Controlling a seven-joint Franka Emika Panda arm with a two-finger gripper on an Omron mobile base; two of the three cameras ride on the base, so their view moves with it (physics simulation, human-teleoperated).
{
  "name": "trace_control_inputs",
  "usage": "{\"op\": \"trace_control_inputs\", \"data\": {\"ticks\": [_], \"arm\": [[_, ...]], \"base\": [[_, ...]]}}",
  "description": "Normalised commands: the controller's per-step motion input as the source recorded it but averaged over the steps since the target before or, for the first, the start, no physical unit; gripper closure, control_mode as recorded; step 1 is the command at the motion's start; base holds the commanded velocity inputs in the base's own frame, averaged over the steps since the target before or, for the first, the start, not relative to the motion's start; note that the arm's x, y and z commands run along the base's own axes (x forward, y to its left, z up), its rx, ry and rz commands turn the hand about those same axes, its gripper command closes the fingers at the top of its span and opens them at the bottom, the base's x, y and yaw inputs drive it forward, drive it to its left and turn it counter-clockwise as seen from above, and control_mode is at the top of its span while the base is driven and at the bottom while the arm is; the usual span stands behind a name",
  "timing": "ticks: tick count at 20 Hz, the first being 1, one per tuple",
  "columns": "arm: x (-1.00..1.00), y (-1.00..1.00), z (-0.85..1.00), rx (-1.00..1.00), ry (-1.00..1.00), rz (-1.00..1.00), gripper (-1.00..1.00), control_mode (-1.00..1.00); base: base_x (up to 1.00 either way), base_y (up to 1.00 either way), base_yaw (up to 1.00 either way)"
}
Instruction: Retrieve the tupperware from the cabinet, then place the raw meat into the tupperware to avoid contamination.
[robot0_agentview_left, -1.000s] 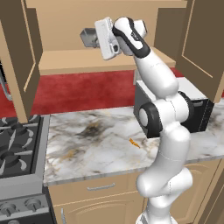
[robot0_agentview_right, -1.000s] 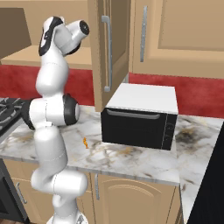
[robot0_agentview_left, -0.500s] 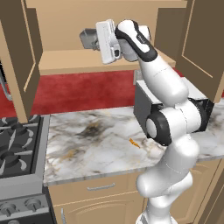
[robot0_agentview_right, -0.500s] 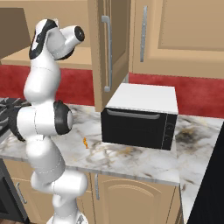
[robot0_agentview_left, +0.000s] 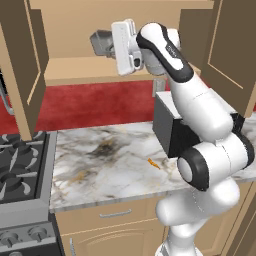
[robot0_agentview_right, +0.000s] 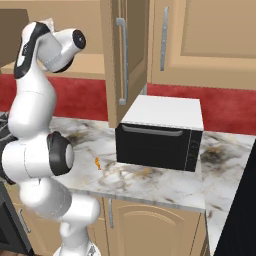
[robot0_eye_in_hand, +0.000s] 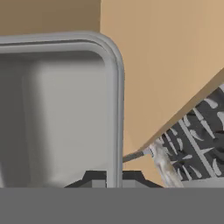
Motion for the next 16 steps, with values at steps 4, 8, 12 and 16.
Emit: {"op": "trace_control_inputs", "data": {"ticks": [4, 8, 12, 16], "arm": [[-0.97, 0.00, 0.00, 0.00, 0.01, 0.00, 1.00, -1.00], [-1.00, 0.00, 0.00, 0.00, 0.00, 0.00, 1.00, -1.00], [-1.00, -0.02, -0.01, 0.00, 0.00, 0.00, 1.00, -1.00], [-0.85, -0.10, -0.05, 0.02, 0.00, -0.03, 1.00, -1.00]], "base": [[0.00, 0.00, 0.00], [0.00, 0.00, 0.00], [0.00, 0.00, 0.00], [0.00, 0.00, 0.00]]}}
